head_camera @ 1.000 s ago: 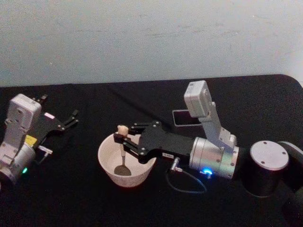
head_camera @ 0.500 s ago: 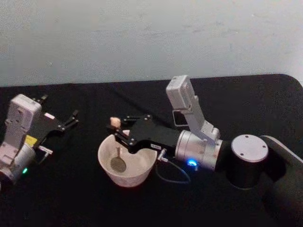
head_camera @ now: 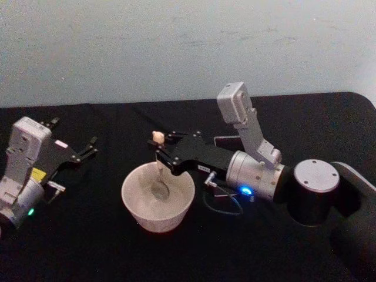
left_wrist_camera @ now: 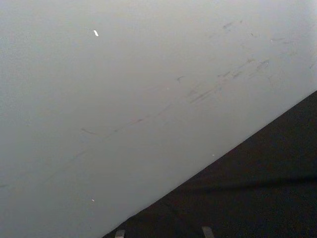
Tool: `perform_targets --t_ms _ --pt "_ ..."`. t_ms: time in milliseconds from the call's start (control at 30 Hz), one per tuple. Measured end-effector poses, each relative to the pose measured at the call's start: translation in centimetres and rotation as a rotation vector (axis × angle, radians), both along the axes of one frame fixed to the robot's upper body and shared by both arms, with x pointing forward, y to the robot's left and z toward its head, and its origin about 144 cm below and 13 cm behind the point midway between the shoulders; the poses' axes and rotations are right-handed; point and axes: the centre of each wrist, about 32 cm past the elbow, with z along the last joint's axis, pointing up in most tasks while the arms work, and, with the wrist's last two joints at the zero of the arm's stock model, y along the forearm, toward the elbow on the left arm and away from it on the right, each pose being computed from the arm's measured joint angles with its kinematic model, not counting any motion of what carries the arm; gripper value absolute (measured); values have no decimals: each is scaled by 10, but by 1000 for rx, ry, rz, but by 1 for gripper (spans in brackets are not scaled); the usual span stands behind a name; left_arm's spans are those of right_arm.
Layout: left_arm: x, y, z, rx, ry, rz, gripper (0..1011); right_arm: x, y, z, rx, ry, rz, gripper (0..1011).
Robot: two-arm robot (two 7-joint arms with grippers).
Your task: Pick up the stirring spoon with one hand, stir inside the cup, then place it back in its original position.
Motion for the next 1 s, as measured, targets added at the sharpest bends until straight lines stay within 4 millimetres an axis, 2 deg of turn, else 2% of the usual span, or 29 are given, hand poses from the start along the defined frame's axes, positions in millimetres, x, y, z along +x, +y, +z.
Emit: perform_targets --t_ms 500,1000 --pt "0 0 0 0 0 0 1001 -21 -18 5 13 22 41 214" --pt "0 0 0 0 0 0 1001 -19 -16 18 59 22 1 214"
